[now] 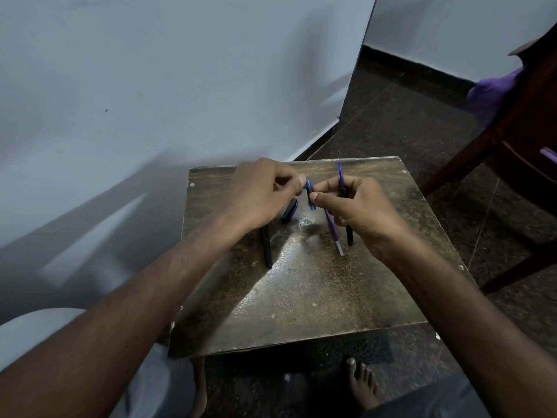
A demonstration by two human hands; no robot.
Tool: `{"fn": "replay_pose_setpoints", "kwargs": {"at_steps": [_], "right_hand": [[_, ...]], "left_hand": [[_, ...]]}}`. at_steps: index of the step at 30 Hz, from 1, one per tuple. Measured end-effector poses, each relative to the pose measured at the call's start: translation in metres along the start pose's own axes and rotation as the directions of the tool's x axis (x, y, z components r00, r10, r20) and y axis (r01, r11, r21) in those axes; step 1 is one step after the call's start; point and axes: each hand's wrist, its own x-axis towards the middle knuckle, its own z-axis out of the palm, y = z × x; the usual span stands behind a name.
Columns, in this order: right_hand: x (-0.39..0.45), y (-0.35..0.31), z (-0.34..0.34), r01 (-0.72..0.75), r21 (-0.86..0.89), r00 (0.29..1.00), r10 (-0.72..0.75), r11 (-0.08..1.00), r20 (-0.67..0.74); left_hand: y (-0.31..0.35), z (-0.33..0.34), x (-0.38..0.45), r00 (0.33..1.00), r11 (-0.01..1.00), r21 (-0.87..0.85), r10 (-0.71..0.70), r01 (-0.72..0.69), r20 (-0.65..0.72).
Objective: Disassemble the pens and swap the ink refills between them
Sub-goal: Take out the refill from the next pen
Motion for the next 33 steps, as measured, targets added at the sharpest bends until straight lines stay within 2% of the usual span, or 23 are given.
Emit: {"fn": "replay_pose_setpoints", "kwargs": {"at_steps": [2,4,6,9,13,16,18,20,22,23,27,33], "right_hand": [[0.001,0.001,0.001,0.01,-0.163,0.998,-0.021,0.987,-0.066],[0.001,0.003,0.004,0.041,-0.393,0.987,-0.098,0.919,-0.127],[0.001,0.002,0.01,0.068,-0.495,0.98,-0.151,0.866,-0.13],[0.004,0.001,0.02,0.085,-0.508,0.98,-0.164,0.857,-0.113],[0.007,-0.003,0.033,0.113,-0.582,0.978,-0.193,0.805,-0.077],[0.008,-0.005,0.036,0.129,-0.58,0.978,-0.202,0.805,-0.062],[0.009,-0.006,0.032,0.097,-0.44,0.986,-0.147,0.893,-0.082],[0.01,-0.009,0.027,0.034,-0.094,0.997,-0.04,0.995,-0.065],[0.007,-0.013,0.024,-0.017,0.233,1.0,0.019,0.972,-0.005],[0.006,-0.015,0.024,-0.028,0.325,1.0,0.025,0.945,0.013],[0.002,-0.018,0.025,-0.05,0.483,0.998,0.026,0.874,0.056],[-0.002,-0.021,0.024,-0.119,0.624,0.992,0.073,0.773,0.099]], "left_hand": [[-0.004,-0.004,-0.001,0.99,0.954,0.271,0.112,-0.13,0.084],[-0.007,-0.002,-0.003,0.981,0.899,0.397,0.148,-0.185,0.122],[-0.007,0.002,-0.006,0.986,0.887,0.432,0.145,-0.165,0.078],[-0.008,0.004,-0.005,0.993,0.883,0.459,0.116,-0.098,-0.011],[-0.013,0.001,-0.002,0.997,0.915,0.403,0.048,-0.018,-0.064],[-0.016,0.0,-0.001,0.996,0.928,0.373,0.037,-0.002,-0.086],[-0.016,0.0,-0.001,0.997,0.956,0.294,0.014,0.01,-0.079],[-0.015,0.0,0.0,0.999,0.983,0.183,0.009,0.0,-0.05],[-0.009,0.001,0.0,0.999,0.997,0.08,0.018,-0.015,-0.027],[-0.005,0.002,-0.001,1.0,0.999,0.035,0.022,-0.022,-0.02],[0.008,0.012,-0.009,0.992,0.999,-0.025,0.029,-0.032,-0.122],[0.013,0.022,-0.016,0.991,0.986,0.164,0.054,-0.034,-0.123]]}}
